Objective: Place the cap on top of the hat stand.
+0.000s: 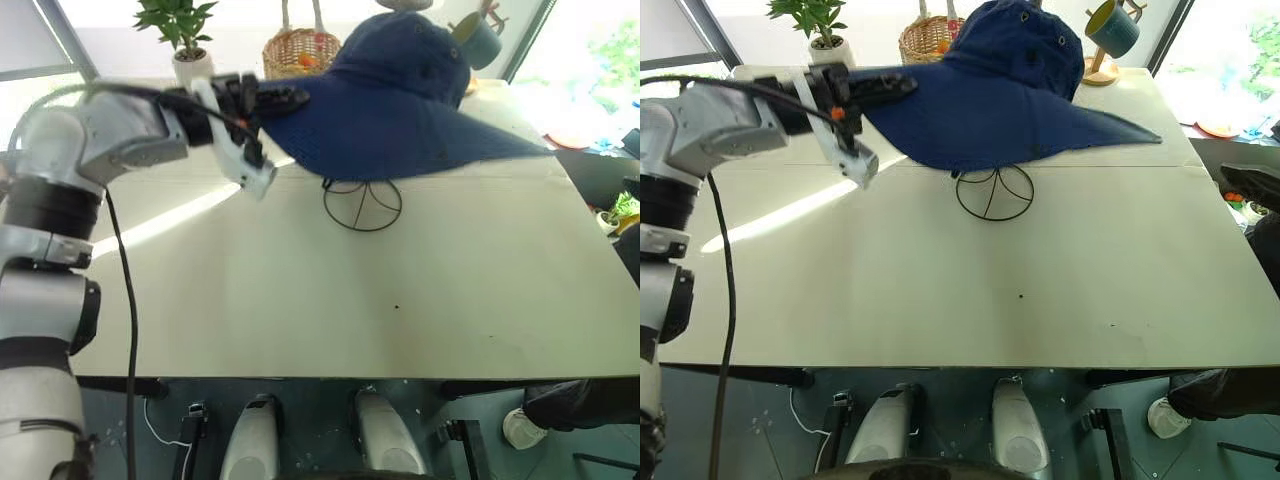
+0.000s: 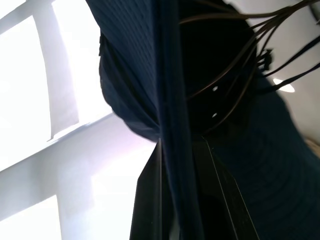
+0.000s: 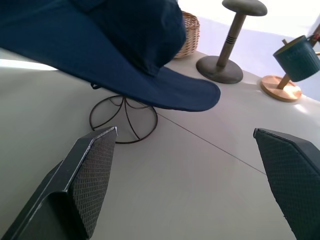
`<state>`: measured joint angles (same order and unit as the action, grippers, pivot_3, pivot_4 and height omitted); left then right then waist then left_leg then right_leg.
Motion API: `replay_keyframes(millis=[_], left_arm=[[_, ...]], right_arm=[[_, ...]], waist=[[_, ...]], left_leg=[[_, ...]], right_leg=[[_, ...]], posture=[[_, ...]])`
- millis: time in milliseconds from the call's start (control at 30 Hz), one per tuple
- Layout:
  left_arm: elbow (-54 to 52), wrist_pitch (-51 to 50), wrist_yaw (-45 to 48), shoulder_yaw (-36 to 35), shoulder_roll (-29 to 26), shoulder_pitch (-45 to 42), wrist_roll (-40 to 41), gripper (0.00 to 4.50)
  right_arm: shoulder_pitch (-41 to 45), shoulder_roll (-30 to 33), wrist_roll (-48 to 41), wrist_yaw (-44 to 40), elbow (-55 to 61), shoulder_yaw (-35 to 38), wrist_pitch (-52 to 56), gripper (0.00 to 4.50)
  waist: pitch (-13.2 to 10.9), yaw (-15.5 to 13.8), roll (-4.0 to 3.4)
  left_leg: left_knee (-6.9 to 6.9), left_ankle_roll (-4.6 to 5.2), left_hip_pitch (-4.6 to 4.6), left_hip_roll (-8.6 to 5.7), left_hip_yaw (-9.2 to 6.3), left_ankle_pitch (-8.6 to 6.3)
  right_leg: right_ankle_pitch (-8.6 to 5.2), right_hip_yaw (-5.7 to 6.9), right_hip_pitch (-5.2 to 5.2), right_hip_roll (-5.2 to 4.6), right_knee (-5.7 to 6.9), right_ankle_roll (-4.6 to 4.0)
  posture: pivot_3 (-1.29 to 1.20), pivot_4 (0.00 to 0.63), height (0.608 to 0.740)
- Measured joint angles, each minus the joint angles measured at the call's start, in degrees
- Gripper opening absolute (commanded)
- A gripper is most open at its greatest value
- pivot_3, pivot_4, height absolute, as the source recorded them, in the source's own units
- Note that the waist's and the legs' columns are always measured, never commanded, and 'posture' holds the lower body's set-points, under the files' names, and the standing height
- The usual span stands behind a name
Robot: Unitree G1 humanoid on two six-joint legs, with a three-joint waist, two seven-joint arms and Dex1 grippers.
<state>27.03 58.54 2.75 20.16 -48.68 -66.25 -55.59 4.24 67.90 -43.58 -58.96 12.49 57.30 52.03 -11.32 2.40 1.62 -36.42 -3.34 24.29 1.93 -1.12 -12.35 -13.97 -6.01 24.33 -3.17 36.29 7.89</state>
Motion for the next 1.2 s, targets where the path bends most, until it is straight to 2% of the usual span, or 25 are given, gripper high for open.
replay_keyframes(millis=[133, 233, 333, 467, 533, 600, 633, 800, 1200], left_arm=[[-3.03, 1.03, -6.96, 1.43, -1.46, 0.34, -6.77, 0.04], [-3.15, 1.03, -8.69, 1.84, -1.98, 0.52, -8.54, 0.04], [-2.55, 1.47, -8.58, 2.92, -1.80, 1.31, -8.47, 0.04], [1.67, 1.63, -4.13, 3.33, -0.32, 1.35, -3.08, 0.04], [3.99, 0.87, 0.28, 3.32, 0.61, 1.37, 1.91, 0.62], [5.68, -0.81, 5.11, 3.27, 1.61, 1.46, 7.24, 1.47], [5.82, -1.45, 8.00, 3.23, 1.79, 1.87, 10.41, 1.96], [4.30, -2.11, 14.24, 3.19, 1.74, 4.05, 16.05, 4.48], [0.17, -6.99, 20.98, 1.42, 2.40, 8.08, 21.99, 4.48]], right_arm=[[0.01, 0.00, 0.83, -0.01, -0.48, -0.26, -0.86, 4.50], [0.40, 0.00, 1.00, 0.08, -0.65, -0.52, -1.22, 4.50], [0.41, 0.02, 1.08, -0.11, -1.03, -0.55, -1.22, 4.50], [0.29, 0.45, 1.36, -0.97, -1.53, -0.57, -1.13, 4.50], [0.20, 0.96, 1.72, -1.47, -1.67, -0.57, -1.07, 4.50], [-0.03, 1.54, 2.27, -2.25, -2.22, -0.85, -1.12, 4.50], [0.22, 2.24, 2.49, -2.40, -2.98, -1.65, -1.20, 4.50], [0.99, 2.83, 2.95, -2.80, -4.23, -3.27, -1.56, 4.50], [4.06, 3.09, 4.10, -3.22, -5.90, -6.44, -2.98, 4.50]], waist=[[0.00, -0.12, 0.00], [0.00, -0.13, 0.00], [0.00, -0.12, 0.00], [0.00, -0.09, 0.00], [0.00, -0.06, 0.00], [0.00, -0.02, 0.00], [0.01, 0.12, -0.01], [0.01, 0.09, -0.01], [0.02, -0.04, -0.02]], left_leg=[[-0.02, 0.00, 0.02, 0.00, 0.00, 0.00], [-0.02, 0.00, 0.01, -0.01, 0.00, 0.00], [-0.02, 0.00, 0.01, 0.00, 0.00, 0.00], [-0.03, 0.00, 0.01, -0.01, 0.01, 0.00], [-0.02, 0.00, 0.01, 0.00, 0.01, 0.00], [-0.03, 0.00, 0.01, 0.00, 0.01, 0.00], [-0.02, 0.00, 0.00, 0.00, 0.01, 0.00], [-0.02, 0.00, -0.01, 0.00, 0.01, 0.00], [-0.15, 0.00, 0.05, 0.00, 0.00, 0.00]], right_leg=[[0.01, 0.00, 0.00, 0.00, 0.00, 0.01], [0.01, 0.00, 0.00, 0.00, 0.00, 0.02], [0.01, 0.00, 0.00, 0.00, 0.00, 0.02], [0.01, 0.00, 0.00, 0.00, 0.01, 0.02], [0.01, 0.00, 0.00, 0.00, 0.02, 0.02], [0.01, 0.00, 0.00, 0.00, 0.03, 0.02], [0.01, 0.00, 0.00, 0.00, 0.03, 0.02], [0.01, 0.00, 0.00, 0.00, 0.05, 0.02], [0.02, 0.00, 0.00, 0.00, 0.07, 0.02]], posture=[[0.00, 0.150, 0.740], [0.00, 0.150, 0.740], [0.00, 0.150, 0.740], [0.00, 0.150, 0.740], [0.00, 0.150, 0.740], [0.00, 0.150, 0.740], [0.00, 0.150, 0.740], [0.00, 0.150, 0.740], [0.00, 0.150, 0.740]])
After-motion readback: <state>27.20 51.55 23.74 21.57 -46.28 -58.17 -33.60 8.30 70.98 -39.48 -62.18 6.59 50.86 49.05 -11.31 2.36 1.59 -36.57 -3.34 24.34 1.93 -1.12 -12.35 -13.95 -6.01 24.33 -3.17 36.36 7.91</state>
